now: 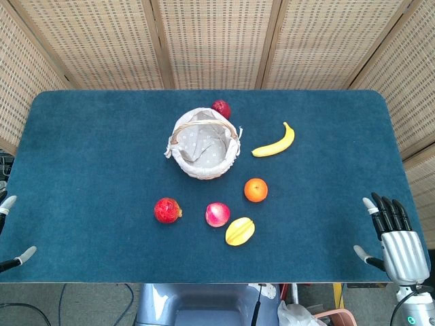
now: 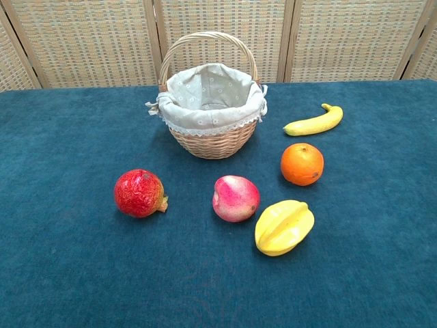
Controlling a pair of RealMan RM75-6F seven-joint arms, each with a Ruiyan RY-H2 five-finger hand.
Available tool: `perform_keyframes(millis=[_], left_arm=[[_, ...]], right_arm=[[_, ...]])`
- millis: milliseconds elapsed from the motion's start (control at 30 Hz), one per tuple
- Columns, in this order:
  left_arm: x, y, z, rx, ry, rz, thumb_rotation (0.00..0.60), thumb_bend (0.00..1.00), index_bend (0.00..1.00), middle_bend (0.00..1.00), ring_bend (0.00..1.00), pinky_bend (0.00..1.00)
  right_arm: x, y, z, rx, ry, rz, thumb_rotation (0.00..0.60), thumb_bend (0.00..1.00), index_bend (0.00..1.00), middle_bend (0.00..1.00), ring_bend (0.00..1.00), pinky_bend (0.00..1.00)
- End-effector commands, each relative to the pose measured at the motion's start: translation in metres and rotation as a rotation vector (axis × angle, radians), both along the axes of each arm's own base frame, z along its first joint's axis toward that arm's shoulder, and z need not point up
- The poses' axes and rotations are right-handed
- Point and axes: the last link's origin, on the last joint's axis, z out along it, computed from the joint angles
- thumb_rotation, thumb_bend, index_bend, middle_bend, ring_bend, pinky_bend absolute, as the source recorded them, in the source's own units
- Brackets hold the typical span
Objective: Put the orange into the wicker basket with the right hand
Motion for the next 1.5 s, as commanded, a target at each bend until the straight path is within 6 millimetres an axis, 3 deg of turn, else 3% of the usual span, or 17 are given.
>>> perform_keyframes(millis=[33,267,433,567,767,833,1100,1367,1433,1500], left_arm=[[0.0,0.0,0.0,0.001,-0.001,0.002,0.6,0.0,0.0,0.0,0.0,0.0],[0.0,0.001,0.002,0.011,0.0,0.0,0.6,0.0,0.0,0.0,0.0,0.0],[0.0,0.006,0.001,0.016,0.001,0.014,0.6,0.0,0.0,0.0,0.0,0.0],[-0.005,0.016,0.0,0.01,0.002,0.059,0.6,0.0,0.0,0.0,0.0,0.0],[-0.003,0.022,-0.001,0.009,0.002,0.069,0.6,0.0,0.0,0.0,0.0,0.0],[-0.004,0.024,-0.003,0.004,0.006,0.083,0.6,0.0,0.0,0.0,0.0,0.0],[-0.007,0.03,-0.003,0.005,0.008,0.11,0.6,0.0,0.0,0.0,0.0,0.0],[-0.01,0.033,-0.001,0.008,-0.001,0.124,0.6,0.0,0.0,0.0,0.0,0.0],[-0.01,0.034,-0.001,0.006,-0.002,0.126,0.6,0.0,0.0,0.0,0.0,0.0],[-0.01,0.034,-0.001,0.004,-0.002,0.126,0.6,0.0,0.0,0.0,0.0,0.0]], right_arm=[[0.0,-0.002,-0.002,0.013,-0.005,0.001,0.6,0.0,0.0,0.0,0.0,0.0],[0.0,-0.035,-0.015,0.117,-0.028,0.017,0.6,0.0,0.0,0.0,0.0,0.0],[0.01,-0.087,-0.038,0.289,-0.099,0.088,0.6,0.0,0.01,0.0,0.0,0.0],[0.028,-0.136,-0.067,0.443,-0.124,0.12,0.6,0.0,0.07,0.0,0.0,0.0],[0.054,-0.167,-0.102,0.533,-0.119,0.15,0.6,0.0,0.11,0.04,0.0,0.0],[0.065,-0.179,-0.123,0.57,-0.094,0.154,0.6,0.01,0.12,0.04,0.0,0.0],[0.086,-0.202,-0.167,0.616,-0.065,0.136,0.6,0.04,0.13,0.04,0.0,0.0],[0.095,-0.217,-0.188,0.62,0.027,0.128,0.6,0.1,0.17,0.1,0.0,0.01],[0.094,-0.22,-0.192,0.614,0.054,0.121,0.6,0.13,0.2,0.15,0.02,0.07],[0.093,-0.223,-0.194,0.594,0.064,0.116,0.6,0.18,0.28,0.24,0.13,0.22]])
